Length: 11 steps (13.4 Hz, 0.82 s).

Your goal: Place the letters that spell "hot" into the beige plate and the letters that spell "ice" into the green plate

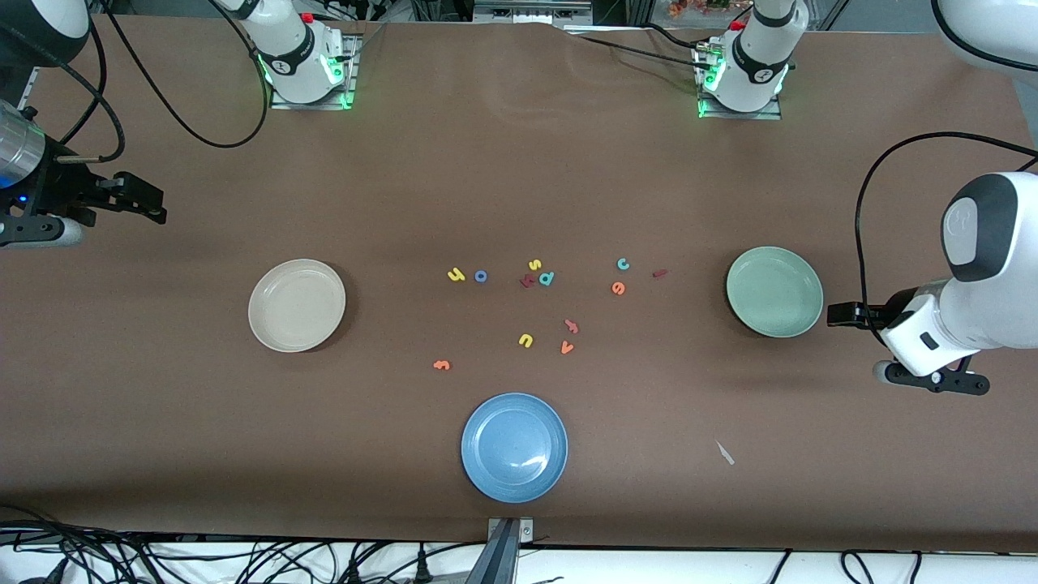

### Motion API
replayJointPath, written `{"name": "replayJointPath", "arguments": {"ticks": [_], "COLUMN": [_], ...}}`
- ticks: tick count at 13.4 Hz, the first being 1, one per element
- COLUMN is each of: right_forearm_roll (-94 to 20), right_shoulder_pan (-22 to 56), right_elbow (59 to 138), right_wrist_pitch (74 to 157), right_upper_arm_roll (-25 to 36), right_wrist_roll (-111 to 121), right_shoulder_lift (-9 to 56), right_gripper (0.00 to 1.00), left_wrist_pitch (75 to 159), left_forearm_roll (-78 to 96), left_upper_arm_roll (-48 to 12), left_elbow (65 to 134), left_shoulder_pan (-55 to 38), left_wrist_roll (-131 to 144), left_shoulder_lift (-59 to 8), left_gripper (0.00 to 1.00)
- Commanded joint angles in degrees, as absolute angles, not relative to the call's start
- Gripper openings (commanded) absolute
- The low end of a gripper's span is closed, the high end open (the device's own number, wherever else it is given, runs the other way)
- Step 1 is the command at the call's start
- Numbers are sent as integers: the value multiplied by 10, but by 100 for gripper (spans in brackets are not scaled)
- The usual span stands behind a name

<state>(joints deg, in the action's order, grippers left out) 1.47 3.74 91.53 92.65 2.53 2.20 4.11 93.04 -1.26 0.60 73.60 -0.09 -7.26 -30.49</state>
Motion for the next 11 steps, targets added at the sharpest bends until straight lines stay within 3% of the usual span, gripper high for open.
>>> {"name": "replayJointPath", "arguments": {"ticks": [1,11], "right_forearm_roll": [18,-18], "right_shoulder_pan": [32,32], "right_elbow": [899,899], "right_wrist_pitch": [919,907], "right_upper_arm_roll": [22,26], "right_wrist_roll": [17,34], "right_shoulder_lift": [48,41], "right_gripper": [100,100], "left_wrist_pitch": [925,924], "left_forearm_roll": [8,8], "left_upper_arm_roll": [12,12], "left_elbow": [736,738], "left_shoulder_pan": [-2,-8], "left_wrist_roll": [-83,-58], "left_shoulder_lift": [-303,-302], "left_gripper": [100,100]}}
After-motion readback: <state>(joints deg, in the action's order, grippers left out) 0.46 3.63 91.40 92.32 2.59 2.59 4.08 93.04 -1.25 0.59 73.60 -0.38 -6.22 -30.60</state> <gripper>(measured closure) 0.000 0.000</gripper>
